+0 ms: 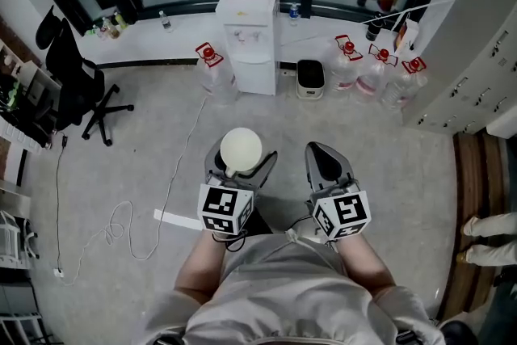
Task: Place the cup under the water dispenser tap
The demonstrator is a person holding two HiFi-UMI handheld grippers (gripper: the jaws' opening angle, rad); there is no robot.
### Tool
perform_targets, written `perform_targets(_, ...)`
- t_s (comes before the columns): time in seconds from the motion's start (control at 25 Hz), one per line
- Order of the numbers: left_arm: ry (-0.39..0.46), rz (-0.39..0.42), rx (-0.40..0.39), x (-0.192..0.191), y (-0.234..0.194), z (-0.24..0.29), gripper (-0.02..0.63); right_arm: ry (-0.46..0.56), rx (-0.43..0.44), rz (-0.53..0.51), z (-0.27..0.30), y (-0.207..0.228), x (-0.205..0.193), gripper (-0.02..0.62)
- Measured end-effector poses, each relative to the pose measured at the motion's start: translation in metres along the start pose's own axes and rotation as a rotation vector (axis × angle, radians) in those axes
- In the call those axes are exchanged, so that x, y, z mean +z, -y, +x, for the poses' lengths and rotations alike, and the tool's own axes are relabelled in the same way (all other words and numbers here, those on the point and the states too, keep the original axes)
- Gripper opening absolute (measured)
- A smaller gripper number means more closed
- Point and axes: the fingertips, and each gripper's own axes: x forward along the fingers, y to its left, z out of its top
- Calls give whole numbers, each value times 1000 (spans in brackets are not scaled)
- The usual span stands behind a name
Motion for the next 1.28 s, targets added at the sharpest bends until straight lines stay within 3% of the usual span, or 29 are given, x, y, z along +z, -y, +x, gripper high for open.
perform_targets(0.28,-1,-5,-63,14,-71,63,454,-24,-44,6,92,11,1,29)
perform_targets(0.88,-51,-11,-208,28,-268,187,454,-91,-207,73,313,21,-3,29)
perform_targets(1.12,-85,-22,-238,14,-311,227,454,-154,-227,96,362,30,-20,29)
perform_targets(1.28,-122,-30,-239,-8,-316,252,454,-198,-228,122,378,49,-40,29)
